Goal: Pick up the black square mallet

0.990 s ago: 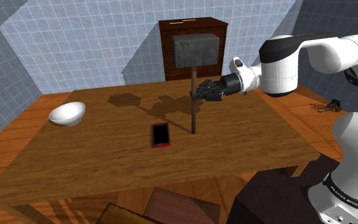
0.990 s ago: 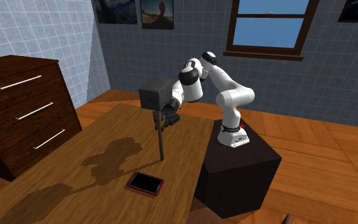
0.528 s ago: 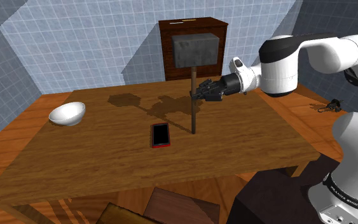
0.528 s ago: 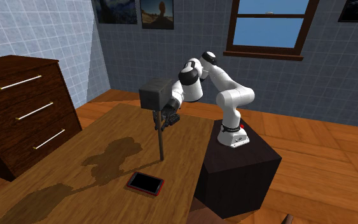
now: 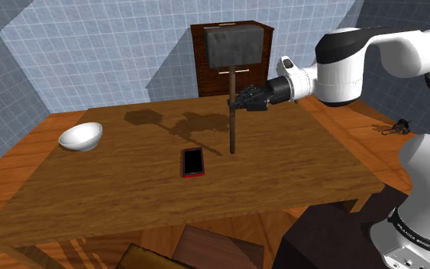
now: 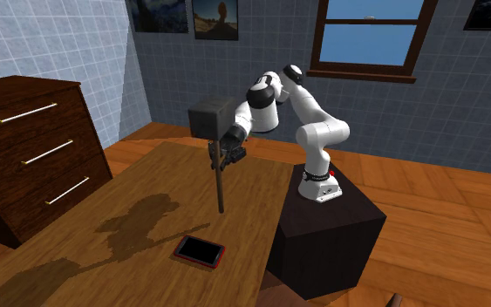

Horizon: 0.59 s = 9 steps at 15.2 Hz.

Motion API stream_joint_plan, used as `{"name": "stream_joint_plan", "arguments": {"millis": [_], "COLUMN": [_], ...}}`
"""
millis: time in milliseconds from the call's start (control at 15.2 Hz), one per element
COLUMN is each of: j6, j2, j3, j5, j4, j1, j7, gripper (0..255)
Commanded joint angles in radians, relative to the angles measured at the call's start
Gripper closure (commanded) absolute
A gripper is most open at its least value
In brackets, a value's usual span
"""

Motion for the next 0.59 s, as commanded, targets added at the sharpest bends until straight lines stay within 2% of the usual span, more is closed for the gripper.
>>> {"name": "stream_joint_plan", "arguments": {"millis": [0,396,528], "j6": [-0.022,-0.091,-0.092], "j2": [0.026,0.102,0.104], "j3": [0.031,0.113,0.115], "j5": [0.013,0.042,0.042], "j4": [0.007,0.042,0.043], "j1": [-0.021,-0.079,-0.080], "j7": [0.022,0.087,0.089], "gripper": [255,255,255]}}
